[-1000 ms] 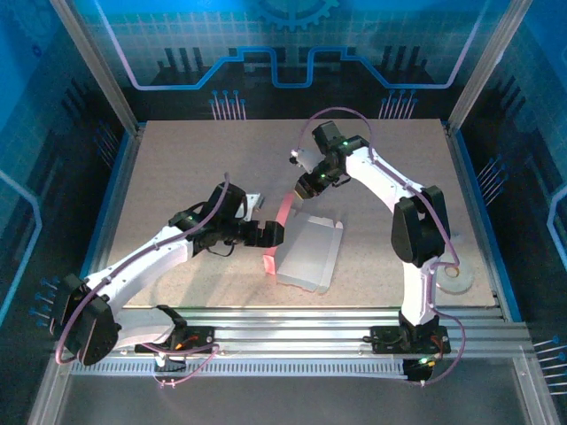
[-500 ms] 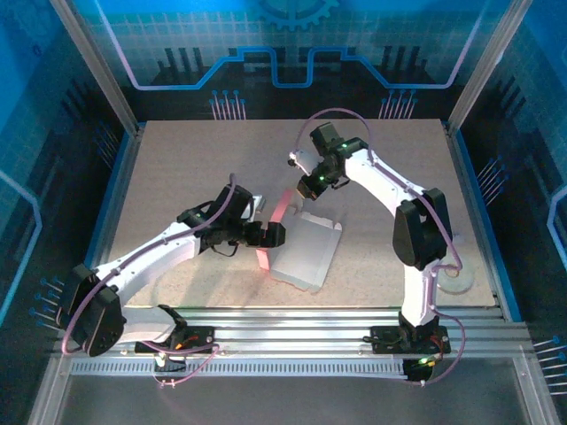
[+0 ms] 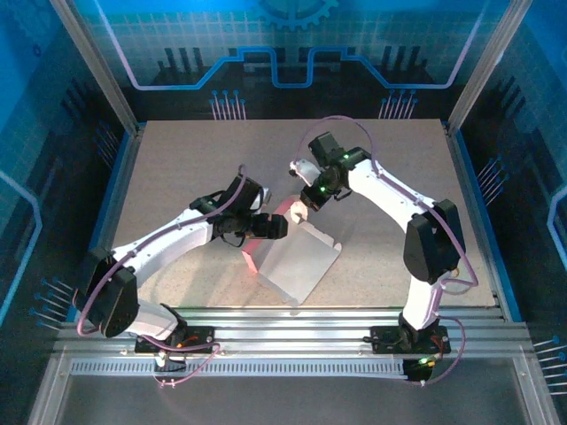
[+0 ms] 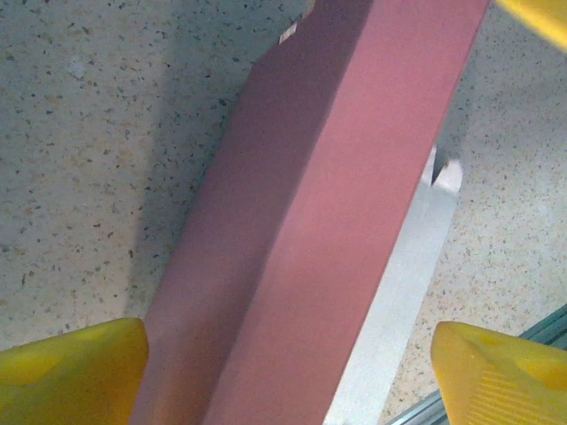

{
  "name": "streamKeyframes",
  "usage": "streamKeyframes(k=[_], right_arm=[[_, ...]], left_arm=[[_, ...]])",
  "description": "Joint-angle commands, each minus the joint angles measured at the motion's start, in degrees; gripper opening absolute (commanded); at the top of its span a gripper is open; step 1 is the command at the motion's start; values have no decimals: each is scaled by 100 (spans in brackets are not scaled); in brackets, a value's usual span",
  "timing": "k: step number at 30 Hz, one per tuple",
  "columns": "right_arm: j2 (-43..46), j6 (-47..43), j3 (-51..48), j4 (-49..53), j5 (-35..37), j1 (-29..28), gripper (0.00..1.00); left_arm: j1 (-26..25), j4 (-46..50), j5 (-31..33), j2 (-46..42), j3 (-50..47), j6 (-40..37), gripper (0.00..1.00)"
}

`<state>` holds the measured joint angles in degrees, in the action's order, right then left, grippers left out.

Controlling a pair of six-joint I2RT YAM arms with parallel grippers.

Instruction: Fold the paper box

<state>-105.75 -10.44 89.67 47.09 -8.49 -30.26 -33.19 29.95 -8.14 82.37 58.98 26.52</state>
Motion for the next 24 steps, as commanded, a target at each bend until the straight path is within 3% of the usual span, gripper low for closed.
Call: streamKeyframes(k=[1, 24], right_arm=[[191, 339, -214, -34, 83, -159, 2], [930, 870, -1224, -605, -312, -490, 0]], left_arm=[[-30, 99, 3, 141, 166, -50, 81], [-206, 259, 340, 473, 184, 3, 74]])
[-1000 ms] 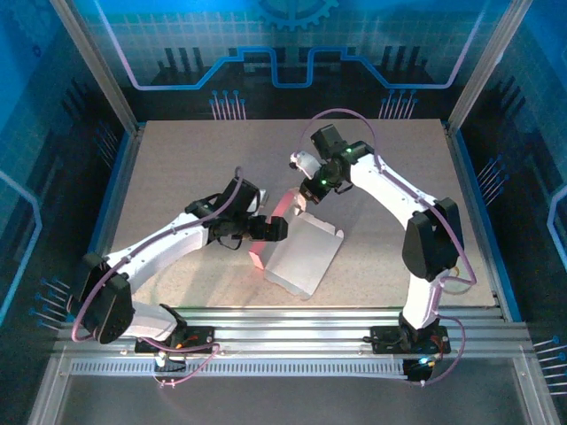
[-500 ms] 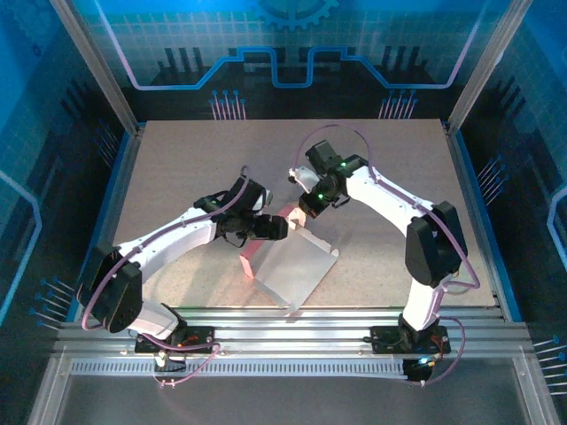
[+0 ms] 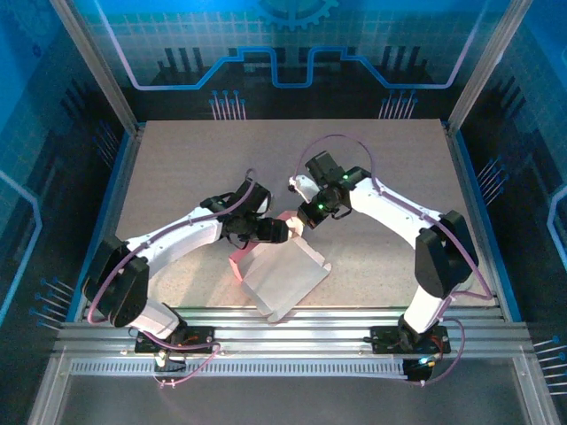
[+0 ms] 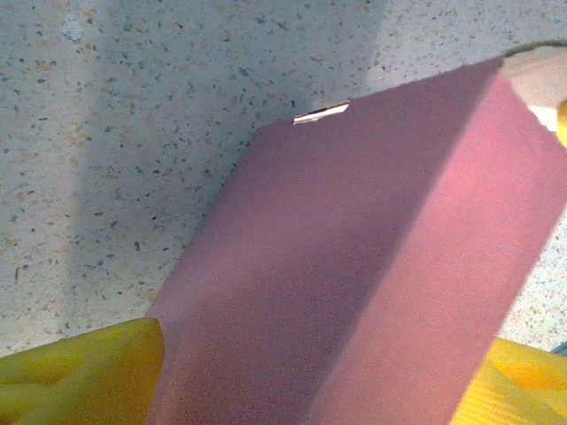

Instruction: Fold the paper box

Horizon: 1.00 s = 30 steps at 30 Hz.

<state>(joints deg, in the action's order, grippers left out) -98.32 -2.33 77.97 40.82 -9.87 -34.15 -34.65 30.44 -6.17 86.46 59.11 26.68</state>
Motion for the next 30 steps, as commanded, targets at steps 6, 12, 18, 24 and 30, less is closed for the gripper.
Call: streamKeyframes(k=[6, 12, 18, 24, 30], right_arm=[[202, 116, 89, 32, -68, -109, 0], [45, 213, 341, 324, -413, -134, 0], [2, 330, 217, 414, -509, -194, 0], [-6, 585, -124, 163, -14, -384, 0], [197, 993, -738, -533, 676, -626, 0]], left_arm=[[-147, 248, 262, 126, 162, -22, 72], [-161, 253, 336, 136, 188, 34, 72], [-160, 270, 380, 163, 193, 39, 71], [-163, 253, 380, 127, 188, 88, 70], [-160, 157, 327, 22, 114, 140, 64]])
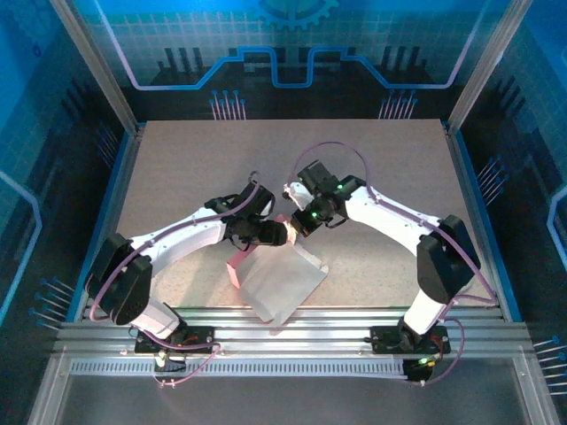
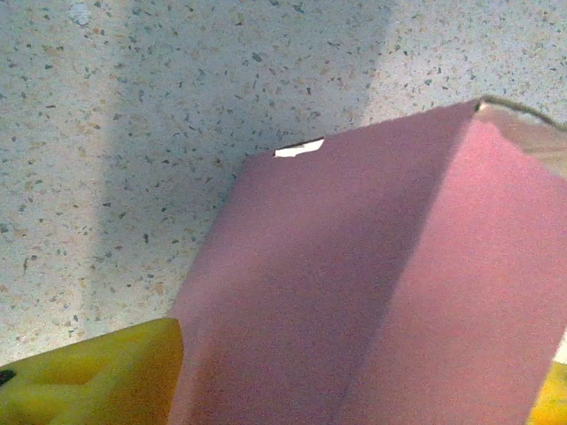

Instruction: Fold the paper box

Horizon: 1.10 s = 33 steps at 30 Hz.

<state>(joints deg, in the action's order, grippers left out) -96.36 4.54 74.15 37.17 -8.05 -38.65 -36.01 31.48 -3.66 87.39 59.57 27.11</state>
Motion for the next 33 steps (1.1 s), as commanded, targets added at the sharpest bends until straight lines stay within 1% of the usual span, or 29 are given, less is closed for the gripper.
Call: streamKeyframes(k=[1, 4, 7, 11, 15, 16, 19, 20, 21, 24, 27, 30, 33], right_arm=[[27, 354, -423, -244, 606, -213, 0], [114, 425, -548, -424, 704, -297, 0], [214, 435, -542, -497, 807, -327, 0], [339, 281, -507, -602, 763, -275, 6], [449, -139, -448, -590, 403, -3, 17], [472, -236, -422, -564, 229, 99, 21], [518, -558, -298, -432, -488, 497, 36], [498, -652, -201, -310, -704, 602, 38], [479, -743, -108, -198, -783, 668, 39], [368, -936, 142, 91, -1064, 760, 41], [235, -1088, 346, 213, -1407, 732, 43], [82, -1238, 539, 303, -1319, 667, 47], [-123, -1384, 792, 459, -1066, 666, 48]], left_arm=[[-28, 36, 59, -86, 48, 108, 64], [-29, -49, 21, -182, -27, 141, 63], [-29, -165, 127, -306, -86, 93, 59], [-29, -644, 168, -314, -216, -228, 54], [-25, -713, 160, -258, -140, -672, 54], [-29, -722, 116, -265, -130, -767, 54], [-29, -690, 76, -293, -105, -1012, 55], [-25, -666, 67, -302, -95, -1057, 55], [-22, -654, 39, -313, -88, -1081, 56], [-24, -637, -62, -360, -73, -1088, 61], [-29, -572, -226, -500, -27, -1078, 66], [-17, -378, -276, -709, 49, -1049, 69], [-18, -132, -291, -1020, 90, -982, 71]])
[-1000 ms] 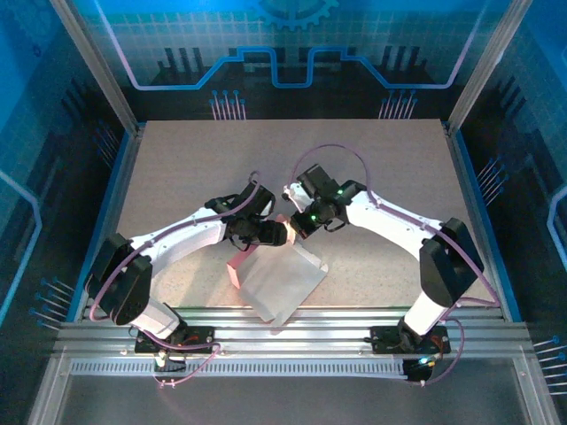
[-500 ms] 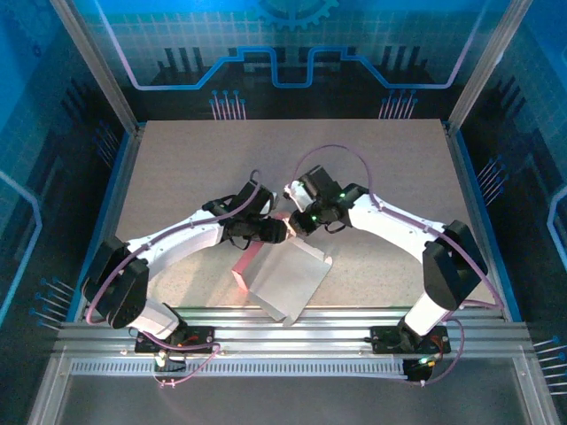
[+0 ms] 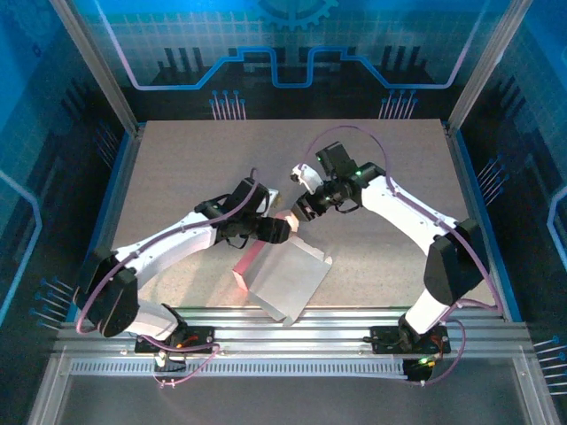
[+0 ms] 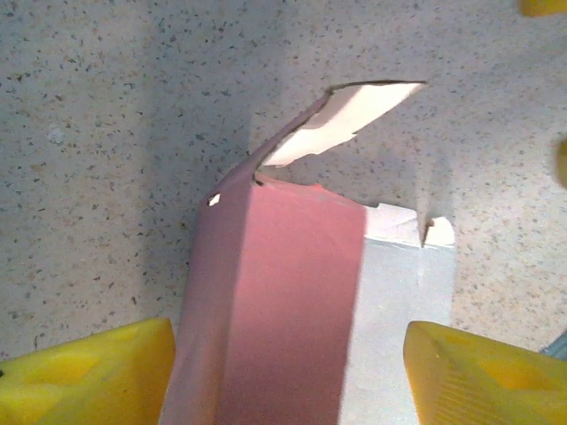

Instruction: Fold the paper box

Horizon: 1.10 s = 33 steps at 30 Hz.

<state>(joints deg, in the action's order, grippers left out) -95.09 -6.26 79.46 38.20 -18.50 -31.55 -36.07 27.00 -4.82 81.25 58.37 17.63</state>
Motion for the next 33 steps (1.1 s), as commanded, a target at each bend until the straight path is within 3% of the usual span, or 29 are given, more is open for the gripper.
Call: streamKeyframes(k=[1, 10, 17, 24, 33], right_arm=[[-315, -350, 343, 401, 16, -40, 48], [-948, -551, 848, 663, -48, -63, 46], [-1176, -570, 888, 668, 96, -235, 28], [-1062, -422, 742, 462, 749, -247, 7], [-704, -162, 775, 542, 2063, -24, 2]], left_arm=[[-11, 368, -198, -529, 203, 2, 71], [-29, 866, -335, -1440, 3, 582, 71], [-44, 871, -394, -1738, 1, 829, 70], [-111, 1027, -300, -1712, 222, 804, 67], [-509, 1019, -146, -1606, 360, 716, 65]])
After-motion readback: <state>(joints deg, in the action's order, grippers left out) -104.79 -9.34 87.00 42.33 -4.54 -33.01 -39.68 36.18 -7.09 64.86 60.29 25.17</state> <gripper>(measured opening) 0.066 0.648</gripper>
